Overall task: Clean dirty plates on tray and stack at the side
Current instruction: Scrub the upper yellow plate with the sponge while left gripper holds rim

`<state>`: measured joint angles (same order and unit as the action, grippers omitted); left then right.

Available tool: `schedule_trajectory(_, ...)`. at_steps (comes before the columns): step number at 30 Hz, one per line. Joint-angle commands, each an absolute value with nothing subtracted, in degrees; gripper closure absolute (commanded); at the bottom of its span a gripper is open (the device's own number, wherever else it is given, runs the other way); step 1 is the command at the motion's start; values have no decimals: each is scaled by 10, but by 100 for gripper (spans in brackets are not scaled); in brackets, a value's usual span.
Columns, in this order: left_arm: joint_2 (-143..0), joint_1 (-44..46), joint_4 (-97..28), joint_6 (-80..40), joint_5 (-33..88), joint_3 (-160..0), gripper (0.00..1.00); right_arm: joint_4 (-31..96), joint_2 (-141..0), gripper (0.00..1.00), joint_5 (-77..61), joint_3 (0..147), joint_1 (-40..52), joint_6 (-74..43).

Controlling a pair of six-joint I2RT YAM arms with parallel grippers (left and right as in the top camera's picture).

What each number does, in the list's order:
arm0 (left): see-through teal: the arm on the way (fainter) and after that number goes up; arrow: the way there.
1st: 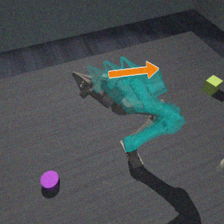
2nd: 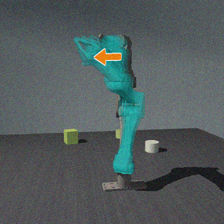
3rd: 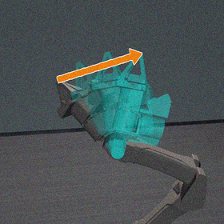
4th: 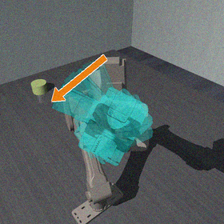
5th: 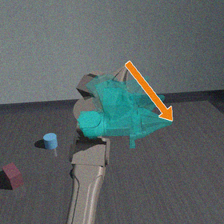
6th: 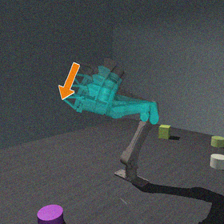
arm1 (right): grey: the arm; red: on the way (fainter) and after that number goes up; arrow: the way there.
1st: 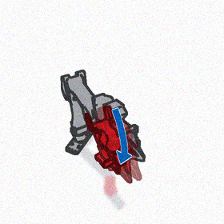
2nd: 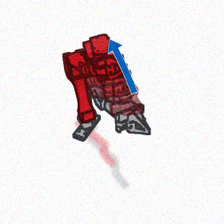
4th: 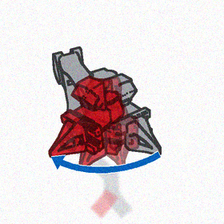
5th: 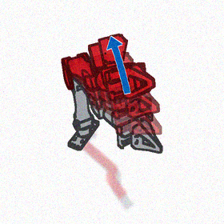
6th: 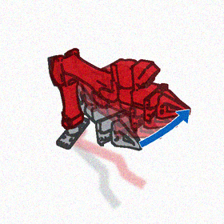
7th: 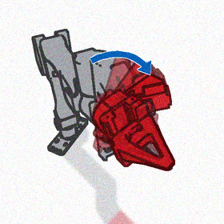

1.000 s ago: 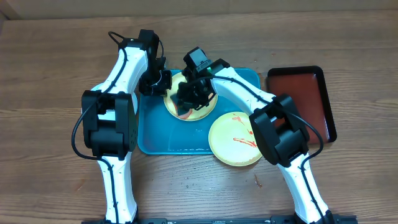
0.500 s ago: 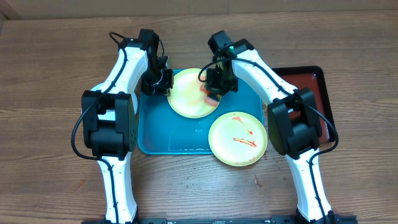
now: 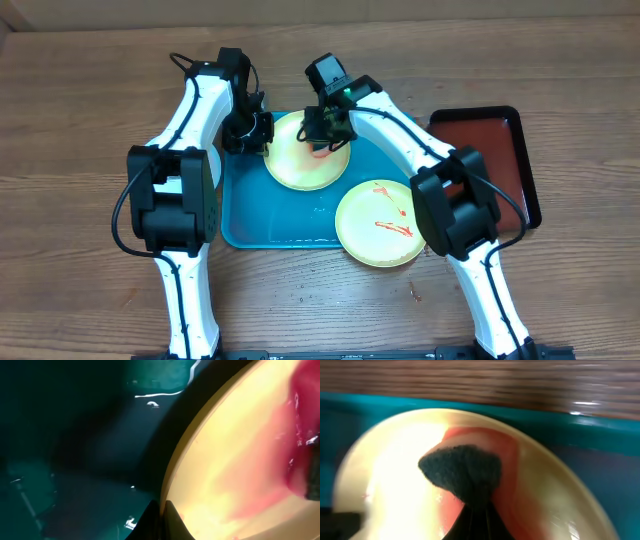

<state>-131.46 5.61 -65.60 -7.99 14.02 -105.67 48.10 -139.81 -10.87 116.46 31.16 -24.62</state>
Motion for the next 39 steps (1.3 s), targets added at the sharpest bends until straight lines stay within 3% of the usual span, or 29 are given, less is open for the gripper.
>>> schedule_trajectory(1, -1292, 57, -653, -73, 150, -1057, 96, 458, -1432, 96, -245, 1174, 314, -240)
schedule_trajectory(9, -1292, 57, -647, -83, 151, -1058, 96, 469, -1434, 96, -394, 1174, 320, -222)
schedule_trajectory(16, -1292, 56, -644, -88, 150, -1058, 96, 593, -1434, 96, -391, 1174, 316, -131)
schedule_trajectory(22, -1292, 56, -645, -88, 150, -1058, 96, 653, -1416, 96, -229, 1175, 295, -118)
schedule_trajectory(30, -1292, 56, -645, -88, 149, -1058, 96, 666, -1376, 96, 35, 1175, 275, -183)
schedule_trajectory(39, -1292, 56, -646, -88, 149, -1058, 96, 590, -1377, 96, 131, 1173, 305, -211)
